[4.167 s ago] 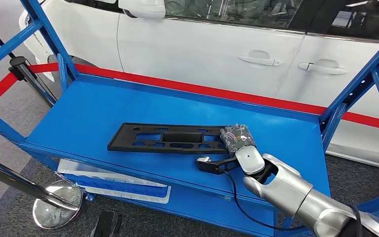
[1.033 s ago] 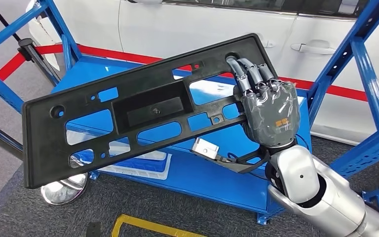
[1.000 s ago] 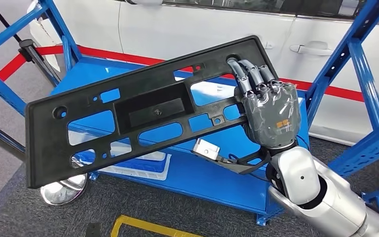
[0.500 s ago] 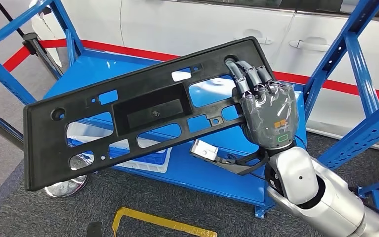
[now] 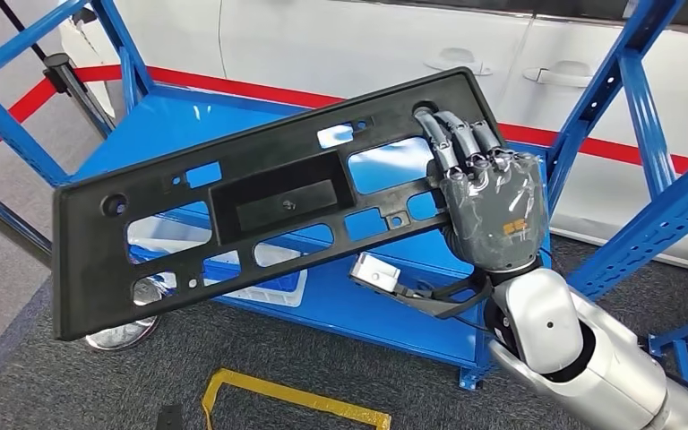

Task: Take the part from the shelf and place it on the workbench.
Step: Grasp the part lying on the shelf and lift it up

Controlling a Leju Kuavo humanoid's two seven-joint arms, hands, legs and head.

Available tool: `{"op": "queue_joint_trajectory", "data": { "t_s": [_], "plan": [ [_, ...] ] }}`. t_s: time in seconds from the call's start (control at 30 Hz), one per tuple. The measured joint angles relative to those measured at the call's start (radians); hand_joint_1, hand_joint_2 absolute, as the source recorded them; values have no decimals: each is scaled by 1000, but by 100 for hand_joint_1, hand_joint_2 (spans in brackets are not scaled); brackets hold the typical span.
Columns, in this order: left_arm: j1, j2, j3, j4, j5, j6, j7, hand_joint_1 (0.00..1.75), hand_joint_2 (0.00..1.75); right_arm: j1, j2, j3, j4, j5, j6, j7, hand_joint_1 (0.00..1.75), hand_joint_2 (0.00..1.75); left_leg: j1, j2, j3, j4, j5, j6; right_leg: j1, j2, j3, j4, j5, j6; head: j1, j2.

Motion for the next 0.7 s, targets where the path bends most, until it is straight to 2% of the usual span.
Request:
{"op": "queue_joint_trajectory", "data": {
  "t_s": [0.03,0.1,0.17,0.2,0.23,0.27,0.33,0.37,0.4,0.5,0.53,0.57,0.6,0.67,0.7],
  "plan": [
    [0,0,1,0,1,0,1,0,175,-1,0,0,0,0,1,0,175,175,2,0,-8,16,-17,-5,-1,-1,-4,-2,6,-9,-1,0],
    [-1,0,2,0,2,0,1,0,175,-2,0,0,0,1,4,-1,175,175,4,-1,-42,101,-85,-14,-3,-3,-15,-6,17,-22,-4,0],
    [-1,0,4,0,3,0,1,0,175,-3,1,0,0,1,4,-1,175,175,5,0,-82,219,-154,-18,-1,-5,-30,-6,28,-27,-6,0],
    [-1,0,4,0,4,0,1,0,175,-3,1,0,0,1,4,-1,175,175,5,0,-88,253,-167,-18,0,-5,-39,-5,35,-26,-5,0],
    [-1,0,5,0,4,0,1,0,175,-3,1,0,0,1,5,-1,175,175,5,0,-77,251,-163,-17,2,-5,-47,-5,41,-25,-6,0],
    [-1,0,5,0,4,0,1,0,175,-3,1,0,0,1,5,-2,175,175,4,0,-44,208,-142,-13,3,-5,-54,-5,48,-24,-6,0],
    [-3,0,6,0,4,0,1,0,175,-4,1,0,0,1,5,-1,175,175,1,-1,46,69,-96,0,5,-4,-64,-6,61,-18,-5,0],
    [-5,0,6,0,4,0,1,0,175,-5,1,0,0,1,5,-1,175,175,-3,-1,76,15,-81,5,5,-4,-67,-7,67,-13,-4,0],
    [-7,0,7,0,4,0,1,0,175,-6,1,0,0,1,5,0,175,175,-7,-2,88,-13,-75,9,5,-5,-68,-9,73,-6,-4,0],
    [-7,0,9,0,6,0,2,0,175,-6,0,0,0,-1,5,1,175,175,-10,-2,80,-27,-51,23,2,-6,-68,-20,91,14,-4,0],
    [-6,-1,10,0,7,0,2,0,175,-6,0,0,0,-1,5,2,175,175,-8,0,77,-35,-38,29,3,-5,-73,-14,80,19,-2,0],
    [-6,-1,11,0,7,0,3,0,175,-6,0,0,0,-2,5,2,175,175,-5,3,71,-43,-23,36,4,-4,-84,9,50,22,0,0],
    [-7,-1,11,0,7,0,4,0,175,-6,0,0,0,-2,5,2,175,175,-3,5,63,-48,-10,42,4,-4,-99,53,4,24,2,0],
    [-9,-2,14,0,7,0,4,0,175,-5,0,0,1,-2,5,3,175,175,-5,6,37,-48,10,48,5,-4,-128,175,-88,28,5,0],
    [-9,-2,16,0,7,-1,4,0,175,-4,0,0,1,-2,5,3,175,175,-6,6,23,-45,18,47,4,-4,-131,222,-108,30,5,0]
  ]
}}
